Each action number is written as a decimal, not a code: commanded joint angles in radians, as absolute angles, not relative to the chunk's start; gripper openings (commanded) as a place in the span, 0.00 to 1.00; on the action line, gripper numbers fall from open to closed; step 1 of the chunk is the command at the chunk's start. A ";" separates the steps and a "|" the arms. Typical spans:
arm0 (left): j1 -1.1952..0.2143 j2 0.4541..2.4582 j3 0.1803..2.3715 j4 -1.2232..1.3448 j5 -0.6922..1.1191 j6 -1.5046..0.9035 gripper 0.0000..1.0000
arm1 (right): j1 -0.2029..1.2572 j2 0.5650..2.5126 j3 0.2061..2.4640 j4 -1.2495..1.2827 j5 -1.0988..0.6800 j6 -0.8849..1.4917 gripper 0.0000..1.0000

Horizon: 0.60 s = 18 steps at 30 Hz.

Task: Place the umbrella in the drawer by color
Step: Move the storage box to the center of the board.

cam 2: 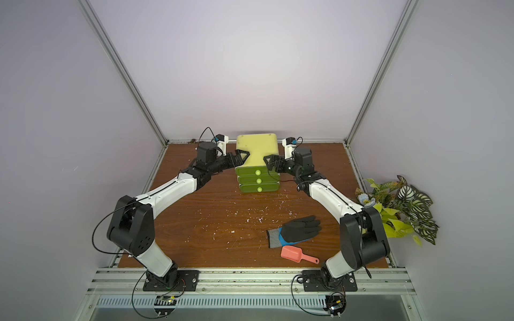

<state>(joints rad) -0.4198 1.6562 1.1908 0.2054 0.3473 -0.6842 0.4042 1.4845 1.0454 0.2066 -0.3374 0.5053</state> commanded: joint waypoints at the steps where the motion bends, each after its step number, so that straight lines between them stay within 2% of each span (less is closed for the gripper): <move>1: -0.478 1.586 1.138 0.258 0.434 -0.696 0.99 | 0.544 1.386 1.032 0.309 -0.470 0.555 0.99; 6: -0.487 1.468 1.031 0.268 0.413 -0.708 0.99 | 0.578 1.325 0.972 0.317 -0.429 0.571 0.99; 11: -0.531 1.369 0.940 0.272 0.340 -0.702 0.99 | 0.567 1.286 0.980 0.174 -0.326 0.431 0.99; 18: -0.537 1.348 0.964 0.162 0.307 -0.647 0.99 | 0.485 1.080 0.899 0.066 0.014 0.253 0.99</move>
<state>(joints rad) -0.5014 1.3724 0.9272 0.1978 0.2432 -0.6792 0.5129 1.1835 0.9199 0.0486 -0.1375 0.3668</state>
